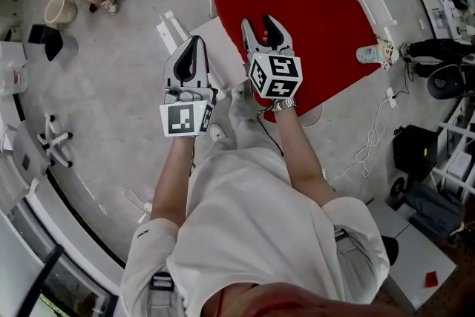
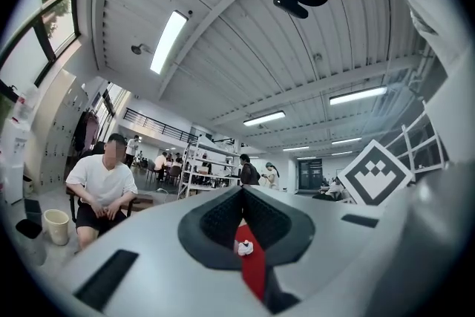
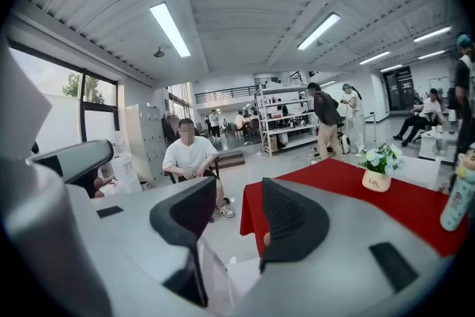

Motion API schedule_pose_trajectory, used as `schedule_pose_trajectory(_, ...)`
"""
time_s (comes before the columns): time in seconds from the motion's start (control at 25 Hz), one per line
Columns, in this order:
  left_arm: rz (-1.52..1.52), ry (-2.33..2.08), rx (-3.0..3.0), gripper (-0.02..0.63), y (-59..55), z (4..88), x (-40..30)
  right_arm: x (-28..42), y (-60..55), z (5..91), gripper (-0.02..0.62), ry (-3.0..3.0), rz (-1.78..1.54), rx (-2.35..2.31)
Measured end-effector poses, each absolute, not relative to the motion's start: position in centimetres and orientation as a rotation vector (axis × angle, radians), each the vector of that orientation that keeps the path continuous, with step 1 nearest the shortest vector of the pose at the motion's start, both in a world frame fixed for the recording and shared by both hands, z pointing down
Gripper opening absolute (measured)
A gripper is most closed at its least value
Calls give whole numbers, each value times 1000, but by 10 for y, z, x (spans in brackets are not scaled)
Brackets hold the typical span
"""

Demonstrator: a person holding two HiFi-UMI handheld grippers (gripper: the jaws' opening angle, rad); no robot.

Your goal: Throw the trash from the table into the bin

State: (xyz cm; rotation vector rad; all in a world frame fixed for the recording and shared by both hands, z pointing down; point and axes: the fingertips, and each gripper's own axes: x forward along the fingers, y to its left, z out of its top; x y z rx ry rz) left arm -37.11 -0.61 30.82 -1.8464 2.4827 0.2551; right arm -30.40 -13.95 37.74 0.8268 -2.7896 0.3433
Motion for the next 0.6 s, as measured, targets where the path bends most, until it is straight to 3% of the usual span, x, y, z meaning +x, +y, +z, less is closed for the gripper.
schedule_pose_trajectory(0.6, 160, 2589, -1824, 5, -134, 341, -407, -350, -288, 454, 178, -2632, 395, 777)
